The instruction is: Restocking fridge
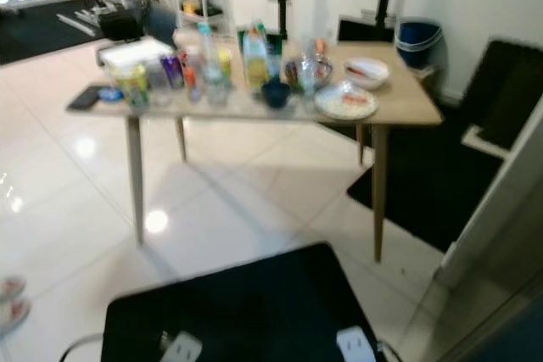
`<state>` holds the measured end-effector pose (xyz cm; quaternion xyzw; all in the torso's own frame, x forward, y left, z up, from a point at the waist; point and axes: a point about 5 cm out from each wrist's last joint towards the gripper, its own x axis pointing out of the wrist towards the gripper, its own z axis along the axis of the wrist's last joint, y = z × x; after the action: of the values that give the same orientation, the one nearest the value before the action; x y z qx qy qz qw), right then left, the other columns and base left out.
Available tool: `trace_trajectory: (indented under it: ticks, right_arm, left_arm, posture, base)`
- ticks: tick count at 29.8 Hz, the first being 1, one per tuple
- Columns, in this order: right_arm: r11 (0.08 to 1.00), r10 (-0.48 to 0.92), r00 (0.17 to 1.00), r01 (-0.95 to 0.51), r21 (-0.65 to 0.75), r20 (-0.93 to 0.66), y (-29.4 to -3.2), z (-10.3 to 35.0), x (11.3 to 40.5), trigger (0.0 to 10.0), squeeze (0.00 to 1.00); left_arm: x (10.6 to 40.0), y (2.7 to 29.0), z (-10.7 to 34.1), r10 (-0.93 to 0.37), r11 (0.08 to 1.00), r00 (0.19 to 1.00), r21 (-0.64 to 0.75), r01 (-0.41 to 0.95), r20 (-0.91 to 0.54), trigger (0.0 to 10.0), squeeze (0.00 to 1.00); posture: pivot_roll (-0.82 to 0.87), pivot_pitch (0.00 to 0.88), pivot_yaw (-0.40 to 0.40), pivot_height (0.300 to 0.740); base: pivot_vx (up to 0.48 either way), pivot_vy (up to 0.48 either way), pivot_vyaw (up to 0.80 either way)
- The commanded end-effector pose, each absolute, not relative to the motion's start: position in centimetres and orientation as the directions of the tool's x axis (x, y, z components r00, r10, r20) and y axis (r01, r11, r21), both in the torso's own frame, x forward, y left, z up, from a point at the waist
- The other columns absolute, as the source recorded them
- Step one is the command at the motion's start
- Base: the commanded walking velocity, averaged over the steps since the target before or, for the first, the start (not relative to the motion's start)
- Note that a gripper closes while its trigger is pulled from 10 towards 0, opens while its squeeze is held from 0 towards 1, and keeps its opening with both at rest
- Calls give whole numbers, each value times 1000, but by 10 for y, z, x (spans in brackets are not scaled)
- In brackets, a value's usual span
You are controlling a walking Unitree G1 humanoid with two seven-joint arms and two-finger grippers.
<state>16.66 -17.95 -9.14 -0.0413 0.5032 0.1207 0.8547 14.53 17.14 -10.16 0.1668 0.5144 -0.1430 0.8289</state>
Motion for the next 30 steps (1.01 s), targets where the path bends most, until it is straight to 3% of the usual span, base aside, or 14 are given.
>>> trace_trajectory:
  ticks: [1,30]
  right_arm:
    - [969,175,447,-234,74,-877,-174,-95,160,10000,0]
    - [972,173,455,-220,78,-874,-174,-95,160,10000,0]
  left_arm:
    - [139,173,-104,-61,901,406,125,416,-912,10000,0]
    - [135,172,-105,-64,897,396,121,425,-916,10000,0]
  posture:
    - [-31,0,-2,740]
    - [-31,0,4,740]
  base:
    - [337,0,0]
    - [340,0,0]
